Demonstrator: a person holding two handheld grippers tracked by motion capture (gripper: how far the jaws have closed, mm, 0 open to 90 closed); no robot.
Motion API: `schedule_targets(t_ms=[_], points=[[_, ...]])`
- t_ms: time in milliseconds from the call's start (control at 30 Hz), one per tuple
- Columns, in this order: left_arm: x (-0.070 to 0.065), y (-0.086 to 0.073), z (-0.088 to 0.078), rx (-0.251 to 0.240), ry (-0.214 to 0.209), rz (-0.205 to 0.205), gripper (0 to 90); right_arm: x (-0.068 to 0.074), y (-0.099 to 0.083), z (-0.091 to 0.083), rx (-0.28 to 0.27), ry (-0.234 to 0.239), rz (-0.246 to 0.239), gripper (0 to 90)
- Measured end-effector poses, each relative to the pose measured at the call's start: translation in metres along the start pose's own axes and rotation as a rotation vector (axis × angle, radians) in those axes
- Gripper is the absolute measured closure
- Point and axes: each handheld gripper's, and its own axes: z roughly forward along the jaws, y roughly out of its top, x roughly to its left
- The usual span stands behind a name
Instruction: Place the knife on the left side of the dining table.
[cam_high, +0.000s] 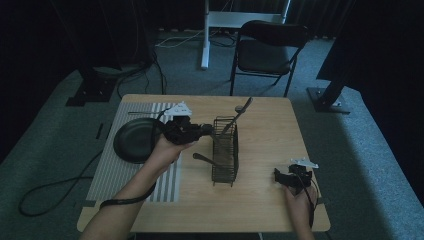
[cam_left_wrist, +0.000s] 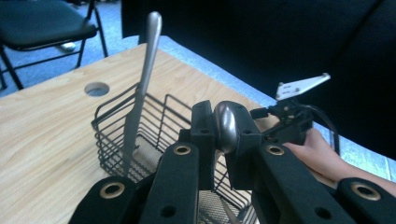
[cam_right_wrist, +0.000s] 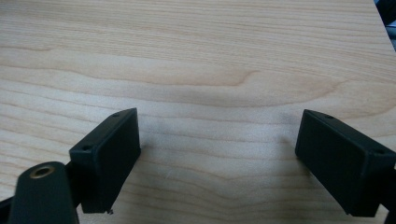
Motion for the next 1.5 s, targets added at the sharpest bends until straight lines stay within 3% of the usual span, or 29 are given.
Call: schedule_targets(t_ms=[67, 533, 1000, 1300, 1500], points=[[-0.009, 0.009, -0.012, -0.012, -0.015, 0.044, 83.9, 0.000, 0.000, 0.000, 0.000, 0.000, 0.000, 13.1], [-0.027, 0.030, -0.049, -0.073, 0.001, 0.087, 83.8, 0.000, 0.000, 0.000, 0.000, 0.000, -0.001, 13.1], [-0.030, 0.038, -0.090, -0.133, 0.032, 0.077, 83.9, 0.000, 0.000, 0.000, 0.000, 0.000, -0.001, 13.1], [-0.021, 0.030, -0.119, -0.150, 0.109, 0.054, 83.9, 0.000, 0.000, 0.000, 0.000, 0.000, -0.002, 13.1], [-0.011, 0.016, -0.132, -0.145, 0.156, 0.014, 83.8, 0.000, 0.000, 0.000, 0.000, 0.000, -0.002, 13.1]])
